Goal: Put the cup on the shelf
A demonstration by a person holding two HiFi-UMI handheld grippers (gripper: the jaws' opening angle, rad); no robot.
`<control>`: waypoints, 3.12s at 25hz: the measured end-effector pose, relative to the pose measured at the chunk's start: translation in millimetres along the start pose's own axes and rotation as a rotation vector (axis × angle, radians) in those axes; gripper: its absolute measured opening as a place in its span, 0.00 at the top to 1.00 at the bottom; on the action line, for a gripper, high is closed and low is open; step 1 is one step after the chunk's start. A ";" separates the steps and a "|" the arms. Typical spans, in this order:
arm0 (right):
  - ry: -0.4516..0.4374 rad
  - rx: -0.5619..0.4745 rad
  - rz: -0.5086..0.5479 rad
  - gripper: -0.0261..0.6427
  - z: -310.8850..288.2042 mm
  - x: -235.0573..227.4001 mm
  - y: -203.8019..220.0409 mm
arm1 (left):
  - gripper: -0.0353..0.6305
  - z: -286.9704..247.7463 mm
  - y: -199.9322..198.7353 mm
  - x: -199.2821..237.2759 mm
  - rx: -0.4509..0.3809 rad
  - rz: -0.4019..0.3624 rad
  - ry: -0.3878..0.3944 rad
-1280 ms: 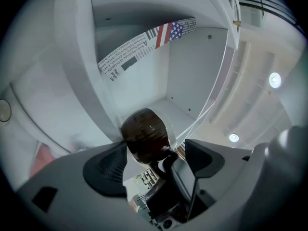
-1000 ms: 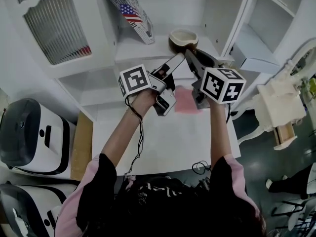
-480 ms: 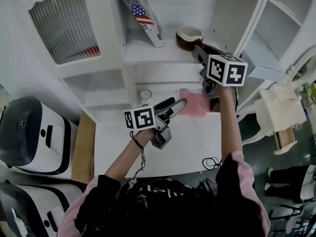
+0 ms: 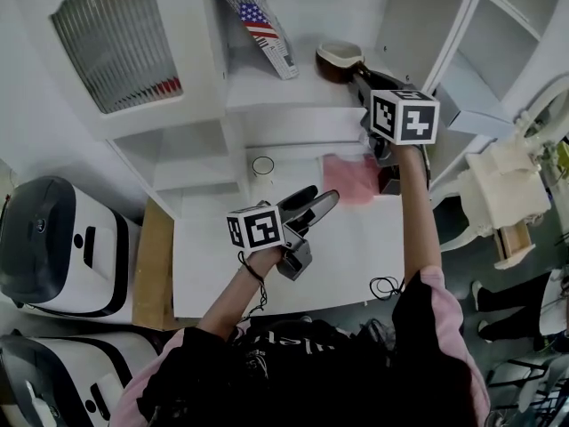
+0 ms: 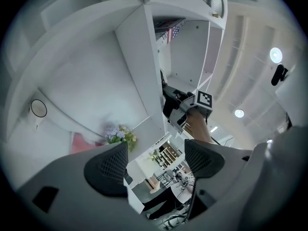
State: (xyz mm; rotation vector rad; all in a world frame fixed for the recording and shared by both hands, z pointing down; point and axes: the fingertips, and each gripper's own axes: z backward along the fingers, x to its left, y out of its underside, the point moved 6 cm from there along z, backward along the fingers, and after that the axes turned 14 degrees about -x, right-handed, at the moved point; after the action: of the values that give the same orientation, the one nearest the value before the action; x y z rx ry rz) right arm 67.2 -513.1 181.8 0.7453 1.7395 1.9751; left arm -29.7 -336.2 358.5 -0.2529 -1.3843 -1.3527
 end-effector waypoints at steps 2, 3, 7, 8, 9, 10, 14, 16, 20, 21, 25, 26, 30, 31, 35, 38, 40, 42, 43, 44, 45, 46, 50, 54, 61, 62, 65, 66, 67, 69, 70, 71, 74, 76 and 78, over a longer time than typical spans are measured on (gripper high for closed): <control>0.004 -0.009 0.004 0.83 3.1 0.4 1.4 | 0.37 4.8 2.2 -1.7 0.002 -0.006 0.003; 0.008 -0.012 0.001 0.82 5.3 0.4 1.8 | 0.37 7.9 3.7 -1.4 0.005 -0.004 0.000; 0.024 -0.030 -0.007 0.79 23.0 2.4 0.0 | 0.38 24.7 9.4 2.5 0.012 -0.026 -0.032; 0.027 -0.041 -0.011 0.79 29.9 3.6 -0.9 | 0.38 28.8 10.6 3.3 0.016 -0.044 -0.038; 0.029 -0.055 -0.020 0.79 37.7 5.5 -1.3 | 0.39 32.7 11.6 4.0 0.021 -0.063 -0.043; 0.028 -0.070 -0.033 0.79 46.2 8.2 -0.8 | 0.39 36.4 12.4 4.5 0.024 -0.080 -0.046; 0.017 -0.117 -0.106 0.79 83.5 28.8 16.3 | 0.40 51.2 11.9 5.7 0.013 -0.106 -0.061; 0.006 -0.117 -0.141 0.79 101.5 43.2 34.1 | 0.40 59.1 11.8 6.5 0.008 -0.114 -0.069; 0.005 -0.106 -0.199 0.79 133.3 70.8 70.0 | 0.41 73.9 13.2 8.1 0.015 -0.125 -0.074; 0.009 -0.104 -0.216 0.79 140.4 77.6 77.7 | 0.41 77.7 13.7 8.7 0.015 -0.122 -0.074; 0.024 -0.071 -0.282 0.79 168.1 106.3 107.8 | 0.42 97.3 18.6 12.9 0.025 -0.096 -0.082; 0.032 -0.057 -0.298 0.79 175.9 113.6 116.0 | 0.42 103.9 20.7 14.2 0.030 -0.089 -0.088; 0.053 0.017 -0.338 0.79 200.3 141.6 153.1 | 0.42 128.1 25.3 22.3 0.045 -0.081 -0.100; 0.054 0.038 -0.345 0.80 205.5 149.1 162.2 | 0.42 134.3 26.0 24.3 0.047 -0.082 -0.101; 0.049 0.112 -0.383 0.80 226.2 179.5 186.9 | 0.43 160.5 29.9 29.6 0.046 -0.071 -0.123; 0.025 0.137 -0.400 0.80 231.9 198.4 193.0 | 0.44 175.3 28.7 33.1 0.026 -0.057 -0.144; 0.003 0.142 -0.409 0.80 233.3 210.1 194.5 | 0.44 184.4 28.0 33.5 0.015 -0.056 -0.154; -0.024 0.152 -0.413 0.80 233.8 221.4 196.5 | 0.45 193.1 28.4 31.8 0.009 -0.062 -0.163; -0.039 0.160 -0.413 0.80 233.8 226.6 197.5 | 0.46 196.9 28.7 30.2 0.005 -0.066 -0.166; -0.056 0.166 -0.413 0.80 233.7 231.1 198.1 | 0.46 200.1 29.1 28.3 0.001 -0.070 -0.170; -0.073 0.171 -0.413 0.80 233.8 235.2 198.2 | 0.46 202.8 29.5 26.4 -0.006 -0.074 -0.175; -0.090 0.173 -0.415 0.80 234.3 238.8 197.9 | 0.46 205.2 30.0 24.4 -0.014 -0.079 -0.180; -0.152 0.170 -0.428 0.84 241.0 250.8 195.6 | 0.48 213.4 32.1 15.8 -0.046 -0.105 -0.199; -0.209 0.167 -0.442 0.85 257.3 258.9 193.7 | 0.50 221.4 40.9 1.8 -0.081 -0.129 -0.221; -0.303 0.146 -0.456 0.86 303.0 265.6 184.5 | 0.61 237.1 76.0 -36.5 -0.133 -0.183 -0.265; -0.314 0.144 -0.459 0.86 310.3 266.2 183.3 | 0.63 239.9 81.3 -41.5 -0.139 -0.194 -0.276; -0.342 0.139 -0.468 0.86 333.0 267.1 181.2 | 0.69 249.0 97.1 -55.8 -0.159 -0.223 -0.306; -0.348 0.137 -0.471 0.86 340.7 266.9 181.0 | 0.71 252.0 102.5 -59.8 -0.165 -0.230 -0.316; -0.352 0.136 -0.474 0.86 348.3 266.4 181.1 | 0.73 254.7 108.1 -63.5 -0.169 -0.236 -0.326; -0.359 0.133 -0.480 0.86 362.9 265.8 181.1 | 0.79 259.4 119.5 -70.5 -0.172 -0.245 -0.341; -0.361 0.132 -0.482 0.86 369.5 266.0 181.0 | 0.82 261.3 125.3 -74.1 -0.172 -0.250 -0.345; -0.364 0.132 -0.484 0.86 375.7 266.5 181.2 | 0.83 263.2 131.0 -78.0 -0.171 -0.254 -0.347; -0.370 0.139 -0.490 0.86 391.7 267.8 183.8 | 0.86 267.9 147.2 -89.5 -0.163 -0.268 -0.350; -0.376 0.144 -0.494 0.87 401.1 267.4 186.4 | 0.87 269.8 156.7 -95.6 -0.155 -0.281 -0.351; -0.381 0.146 -0.495 0.87 409.5 266.9 188.7 | 0.88 272.5 165.1 -100.2 -0.149 -0.292 -0.353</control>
State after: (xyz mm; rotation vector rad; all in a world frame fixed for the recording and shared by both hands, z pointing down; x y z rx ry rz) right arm 126.3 -58.5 435.4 0.6121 1.6454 1.2976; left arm -13.6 -15.4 449.9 -0.4169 -1.6609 -1.7172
